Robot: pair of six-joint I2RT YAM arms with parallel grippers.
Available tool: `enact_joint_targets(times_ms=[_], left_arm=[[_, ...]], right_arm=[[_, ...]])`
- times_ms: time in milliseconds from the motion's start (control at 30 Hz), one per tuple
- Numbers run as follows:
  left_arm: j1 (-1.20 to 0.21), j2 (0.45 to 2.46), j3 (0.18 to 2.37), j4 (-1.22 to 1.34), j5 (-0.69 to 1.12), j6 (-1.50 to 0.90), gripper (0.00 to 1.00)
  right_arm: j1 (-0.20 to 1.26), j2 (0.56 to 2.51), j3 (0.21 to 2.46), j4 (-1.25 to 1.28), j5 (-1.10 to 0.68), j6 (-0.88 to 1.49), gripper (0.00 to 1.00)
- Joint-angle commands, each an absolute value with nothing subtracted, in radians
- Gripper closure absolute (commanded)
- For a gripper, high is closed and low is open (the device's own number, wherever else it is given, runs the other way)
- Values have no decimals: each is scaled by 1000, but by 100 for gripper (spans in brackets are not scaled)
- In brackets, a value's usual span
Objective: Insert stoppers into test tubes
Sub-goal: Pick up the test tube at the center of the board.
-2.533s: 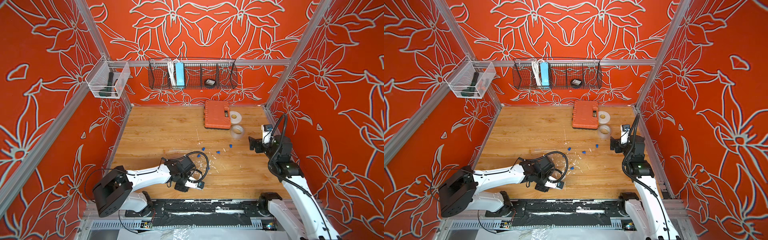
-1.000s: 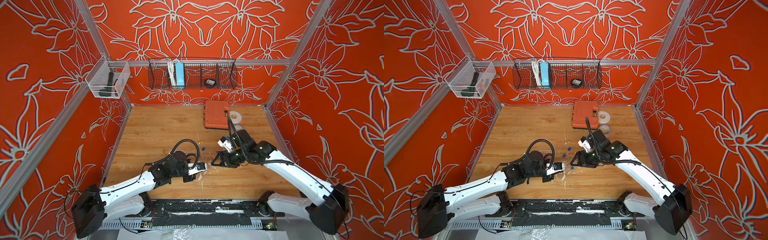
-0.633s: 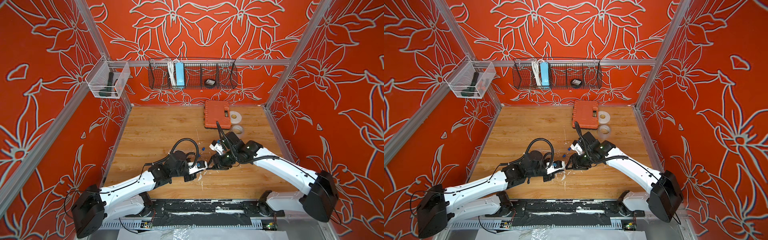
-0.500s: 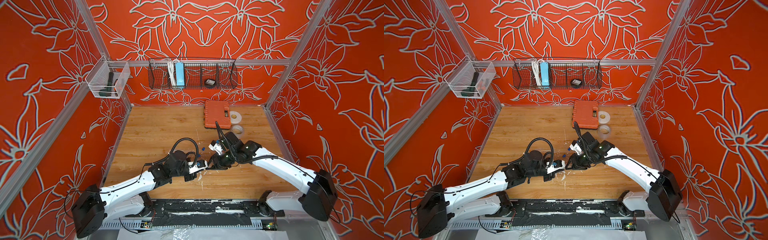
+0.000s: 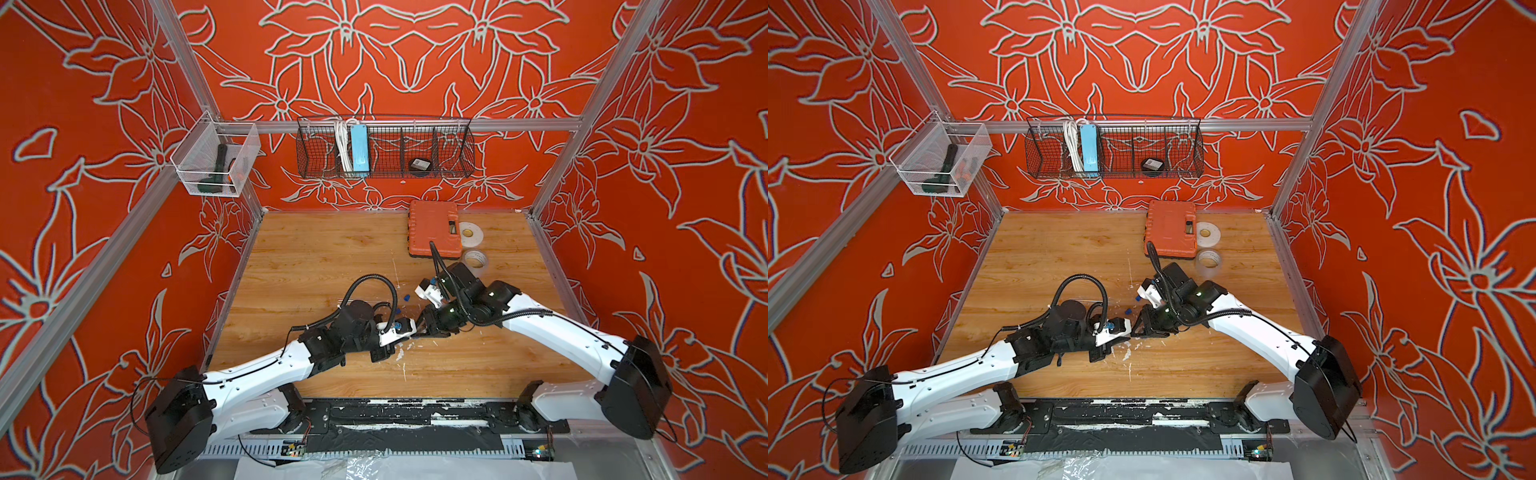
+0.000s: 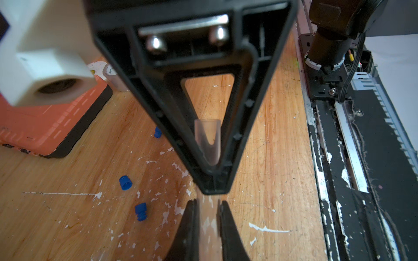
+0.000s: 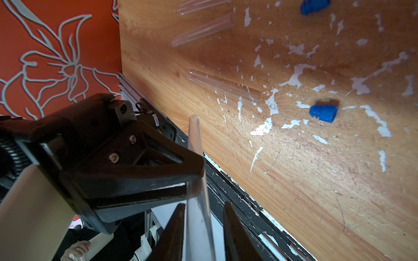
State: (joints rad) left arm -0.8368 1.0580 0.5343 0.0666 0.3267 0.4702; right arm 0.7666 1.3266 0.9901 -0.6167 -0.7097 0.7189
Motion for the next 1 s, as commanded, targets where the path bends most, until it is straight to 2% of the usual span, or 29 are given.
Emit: enact_joint_targets(times_ms=[0,233,333,367,533,567,700,967], left_arm=[[-831,1060,520,92,338,454,88],[-831,1054,515,104,328,445,87],[-831,1050,517,100,325,450,84],[-831,1048,516,100,320,452,81],[-824,1004,473,108,299,457,54],[-818,997,453,114,300,461,51],[-789,905,381,134,323,463,51],[-788,827,342,153,328,487,62]], right_arm=[[774,1330,1003,-596,-727,732,75],[772,1329,996,-585,-741,739,87],[773,1322,993,-584,-749,745,94],[773,1318,992,-582,-750,748,96],[766,1285,985,-571,-790,770,98],[762,1274,980,-561,-806,782,98],[750,1233,967,-555,-846,803,97],[738,1229,971,-554,-896,813,96]])
